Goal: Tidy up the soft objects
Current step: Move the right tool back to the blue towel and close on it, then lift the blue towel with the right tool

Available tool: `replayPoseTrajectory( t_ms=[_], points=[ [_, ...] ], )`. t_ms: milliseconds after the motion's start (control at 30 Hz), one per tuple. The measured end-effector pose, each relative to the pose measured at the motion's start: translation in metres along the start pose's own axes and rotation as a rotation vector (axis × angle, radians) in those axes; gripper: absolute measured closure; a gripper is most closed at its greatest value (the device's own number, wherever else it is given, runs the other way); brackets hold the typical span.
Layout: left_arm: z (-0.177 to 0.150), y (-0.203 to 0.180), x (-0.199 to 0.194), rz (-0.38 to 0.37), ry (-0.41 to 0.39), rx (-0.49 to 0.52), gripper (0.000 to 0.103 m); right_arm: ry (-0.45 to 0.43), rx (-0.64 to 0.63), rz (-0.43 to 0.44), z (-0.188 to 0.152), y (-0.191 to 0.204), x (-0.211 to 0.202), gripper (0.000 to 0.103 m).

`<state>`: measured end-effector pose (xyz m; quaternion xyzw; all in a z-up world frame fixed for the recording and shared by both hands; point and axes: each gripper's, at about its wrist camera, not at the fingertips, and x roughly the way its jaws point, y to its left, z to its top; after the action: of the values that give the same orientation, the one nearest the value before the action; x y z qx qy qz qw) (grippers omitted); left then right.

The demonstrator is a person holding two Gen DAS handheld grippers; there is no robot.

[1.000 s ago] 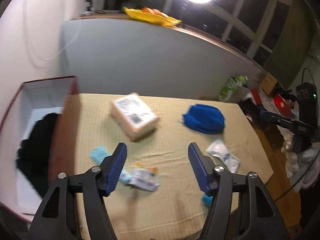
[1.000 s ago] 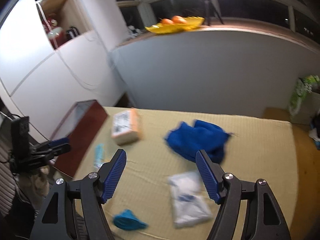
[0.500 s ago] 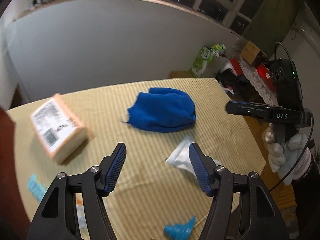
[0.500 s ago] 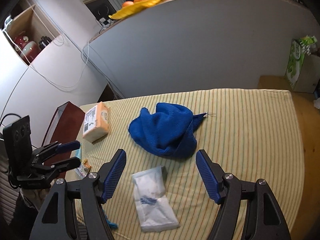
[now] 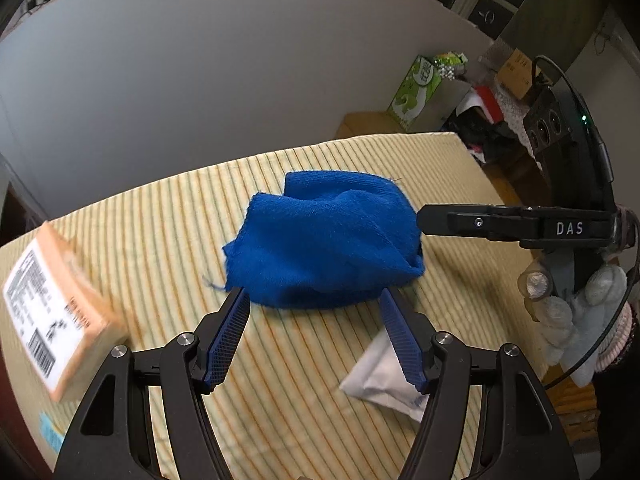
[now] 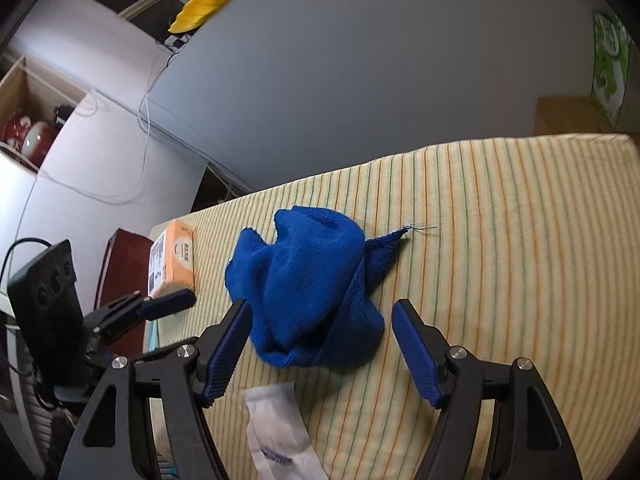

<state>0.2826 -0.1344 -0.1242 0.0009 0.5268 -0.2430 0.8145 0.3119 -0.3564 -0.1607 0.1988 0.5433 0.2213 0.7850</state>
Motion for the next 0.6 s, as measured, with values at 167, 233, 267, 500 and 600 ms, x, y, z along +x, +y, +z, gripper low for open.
replayPoseTrajectory(
  t_ms=[167, 233, 267, 500, 600],
  points=[
    [0.008, 0.001, 0.022, 0.010, 0.029, -0.002, 0.036, 0.016, -0.003, 0.012, 0.006, -0.001, 0.012, 0.034],
    [0.011, 0.000, 0.029, 0.013, 0.037, 0.006, 0.036, 0.026, -0.011, 0.010, 0.008, 0.001, 0.017, 0.034],
    [0.012, -0.001, 0.032, 0.016, 0.042, 0.012, 0.036, 0.031, -0.015, 0.009, 0.009, 0.002, 0.019, 0.034],
    [0.013, -0.004, 0.044, 0.016, 0.049, 0.020, 0.035, 0.070, -0.015, 0.023, 0.010, 0.007, 0.036, 0.034],
    [0.013, -0.003, 0.044, 0.012, 0.041, 0.019, 0.035, 0.066, -0.010, 0.026, 0.010, 0.009, 0.040, 0.035]
  ],
)
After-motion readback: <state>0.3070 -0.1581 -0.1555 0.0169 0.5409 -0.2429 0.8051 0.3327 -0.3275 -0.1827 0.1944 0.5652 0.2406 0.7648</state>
